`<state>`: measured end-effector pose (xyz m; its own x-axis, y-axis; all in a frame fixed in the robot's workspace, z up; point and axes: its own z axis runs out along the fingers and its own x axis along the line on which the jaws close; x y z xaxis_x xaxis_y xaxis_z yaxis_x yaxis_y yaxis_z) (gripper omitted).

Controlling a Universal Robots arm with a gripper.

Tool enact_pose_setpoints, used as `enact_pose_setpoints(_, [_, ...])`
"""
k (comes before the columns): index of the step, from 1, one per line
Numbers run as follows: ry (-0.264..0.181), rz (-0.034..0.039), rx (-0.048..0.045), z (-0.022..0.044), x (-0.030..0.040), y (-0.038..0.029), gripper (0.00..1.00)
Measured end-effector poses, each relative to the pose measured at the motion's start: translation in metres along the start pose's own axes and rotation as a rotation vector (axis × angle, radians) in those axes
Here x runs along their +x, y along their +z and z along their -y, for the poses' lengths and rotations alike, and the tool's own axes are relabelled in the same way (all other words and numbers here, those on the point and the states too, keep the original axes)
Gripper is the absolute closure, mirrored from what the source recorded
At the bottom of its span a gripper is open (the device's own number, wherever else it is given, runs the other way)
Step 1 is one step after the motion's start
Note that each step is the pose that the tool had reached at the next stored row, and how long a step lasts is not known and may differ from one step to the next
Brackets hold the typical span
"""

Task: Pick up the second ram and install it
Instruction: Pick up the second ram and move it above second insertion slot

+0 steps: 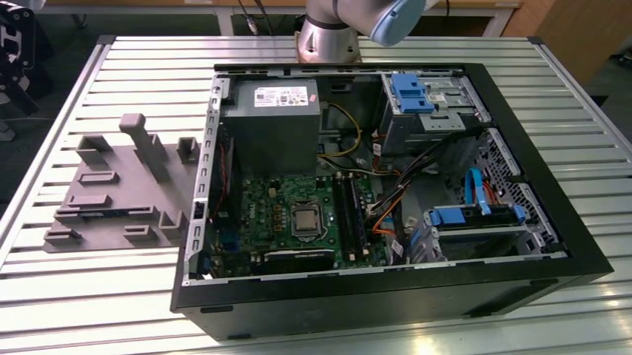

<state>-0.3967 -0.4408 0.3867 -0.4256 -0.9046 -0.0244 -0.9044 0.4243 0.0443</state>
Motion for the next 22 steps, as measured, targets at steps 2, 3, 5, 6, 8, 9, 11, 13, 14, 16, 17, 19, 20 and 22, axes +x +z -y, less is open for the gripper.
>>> enact_pose_setpoints(2, [0.000,0.0000,0.0000,0.0000,0.0000,0.0000,0.89])
enact_pose_setpoints(3, [0.000,0.0000,0.0000,0.0000,0.0000,0.0000,0.89])
enact_pose_setpoints(5, [-0.001,0.0000,0.0000,0.0000,0.0000,0.0000,0.89])
enact_pose_setpoints(6, [-0.005,-0.0002,-0.0001,0.0000,0.0000,0.0000,0.89])
enact_pose_setpoints(8, [-0.034,-0.0013,-0.0008,0.0000,0.0000,0.0002,0.89])
enact_pose_setpoints(9, [-0.052,-0.0022,-0.0013,0.0000,0.0000,0.0003,0.89])
enact_pose_setpoints(11, [-0.107,-0.0047,-0.0026,0.0001,0.0000,0.0008,0.89])
enact_pose_setpoints(13, [-0.140,-0.0063,-0.0035,0.0001,0.0000,0.0015,0.89])
enact_pose_setpoints(14, [-0.159,-0.0072,-0.0040,0.0001,0.0000,0.0019,0.89])
enact_pose_setpoints(16, [-0.196,-0.0088,-0.0049,0.0001,0.0000,0.0026,0.89])
enact_pose_setpoints(17, [-0.213,-0.0094,-0.0053,0.0001,0.0001,0.0030,0.89])
enact_pose_setpoints(19, [-0.250,-0.0111,-0.0062,0.0002,0.0001,0.0037,0.89])
enact_pose_setpoints(20, [-0.268,-0.0119,-0.0066,0.0002,0.0001,0.0041,0.89])
enact_pose_setpoints(22, [-0.304,-0.0135,-0.0075,0.0002,0.0001,0.0046,0.89])
